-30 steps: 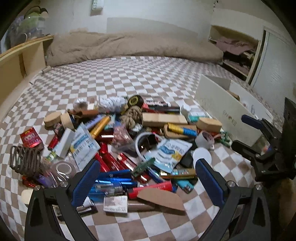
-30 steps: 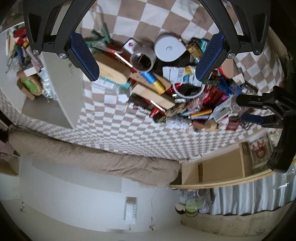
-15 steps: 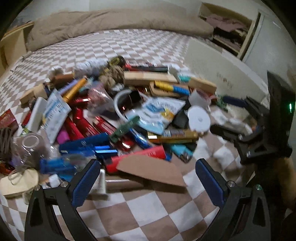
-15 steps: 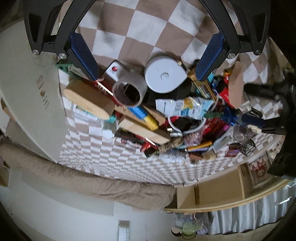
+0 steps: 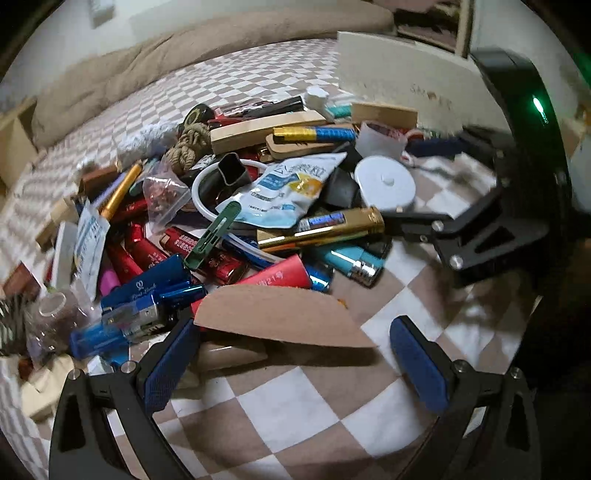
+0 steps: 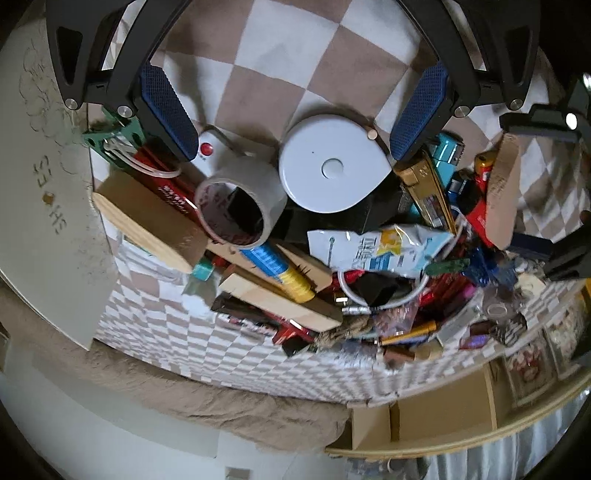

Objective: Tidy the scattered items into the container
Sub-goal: 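Lower the right tool onto the white round tape measure and close it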

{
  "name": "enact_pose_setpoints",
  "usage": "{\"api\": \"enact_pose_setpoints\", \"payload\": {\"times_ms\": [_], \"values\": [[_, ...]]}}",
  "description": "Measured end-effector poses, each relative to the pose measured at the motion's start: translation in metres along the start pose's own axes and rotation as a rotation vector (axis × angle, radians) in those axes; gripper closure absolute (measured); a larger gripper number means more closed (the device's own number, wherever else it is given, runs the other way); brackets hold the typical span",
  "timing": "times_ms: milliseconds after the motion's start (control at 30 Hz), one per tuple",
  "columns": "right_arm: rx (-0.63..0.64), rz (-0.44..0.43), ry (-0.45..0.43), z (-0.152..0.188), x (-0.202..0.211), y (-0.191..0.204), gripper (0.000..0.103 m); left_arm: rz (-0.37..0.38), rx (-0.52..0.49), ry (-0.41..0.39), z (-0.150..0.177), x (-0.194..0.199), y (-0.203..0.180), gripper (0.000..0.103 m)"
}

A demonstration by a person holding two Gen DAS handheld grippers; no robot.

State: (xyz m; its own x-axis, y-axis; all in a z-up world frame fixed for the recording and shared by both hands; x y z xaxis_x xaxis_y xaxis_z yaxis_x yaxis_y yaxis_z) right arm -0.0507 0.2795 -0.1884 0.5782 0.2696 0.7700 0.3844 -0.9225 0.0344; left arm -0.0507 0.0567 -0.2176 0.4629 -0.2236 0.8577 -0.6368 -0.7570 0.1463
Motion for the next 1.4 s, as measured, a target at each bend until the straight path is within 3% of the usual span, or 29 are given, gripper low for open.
{"api": "enact_pose_setpoints", "payload": {"times_ms": [133,200,233,267,333,633,1000,1200,1400], "values": [[-0.018,-0.005,0.007,-0.006,-0.002,-0.001,0.0,-0.011,-0.005,-0.007,0.001,0.0,0.001,0.0],[-0.018,-0.021,-0.003,-0.009,-0.001,0.001,0.006,-0.013,0.006,-0.014,0.0,0.0,0.004,0.0],[-0.011,-0.025,-0.004,-0.009,-0.001,0.002,0.016,-0.014,0.012,-0.018,0.0,0.001,0.006,0.0],[0.0,-0.023,-0.003,-0.009,-0.002,0.005,0.034,-0.011,0.017,-0.022,0.0,0.001,0.007,0.0],[0.018,-0.01,-0.009,-0.006,-0.002,0.007,0.047,-0.006,0.019,-0.03,-0.001,0.001,0.007,0.0],[-0.011,-0.049,0.006,0.008,0.007,0.005,0.047,0.029,0.044,-0.051,-0.003,0.003,0.002,0.0],[-0.012,-0.034,0.024,0.028,0.023,-0.001,0.047,0.19,0.144,-0.087,-0.009,0.016,-0.007,0.02],[-0.019,-0.028,0.028,0.042,0.031,-0.006,0.047,0.303,0.125,-0.102,-0.013,0.024,-0.032,0.022],[-0.025,-0.034,0.02,0.047,0.039,-0.008,0.047,0.344,0.055,-0.099,-0.012,0.032,-0.06,0.02]]}}
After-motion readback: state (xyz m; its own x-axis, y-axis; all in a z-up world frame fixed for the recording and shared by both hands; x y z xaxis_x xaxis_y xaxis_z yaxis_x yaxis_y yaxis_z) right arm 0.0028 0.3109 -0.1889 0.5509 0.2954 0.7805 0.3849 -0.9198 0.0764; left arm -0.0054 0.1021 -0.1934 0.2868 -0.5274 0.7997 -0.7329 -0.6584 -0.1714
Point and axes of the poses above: each gripper's, at about its wrist camera, not at the fingertips, and x roughly against the way its jaws point, y to its left, z to its underside, the point moved 8 cm from there along -x, roughly the way its jaws point, and after that the axes turned 7 degrees about -x, right-handed, at the moved point
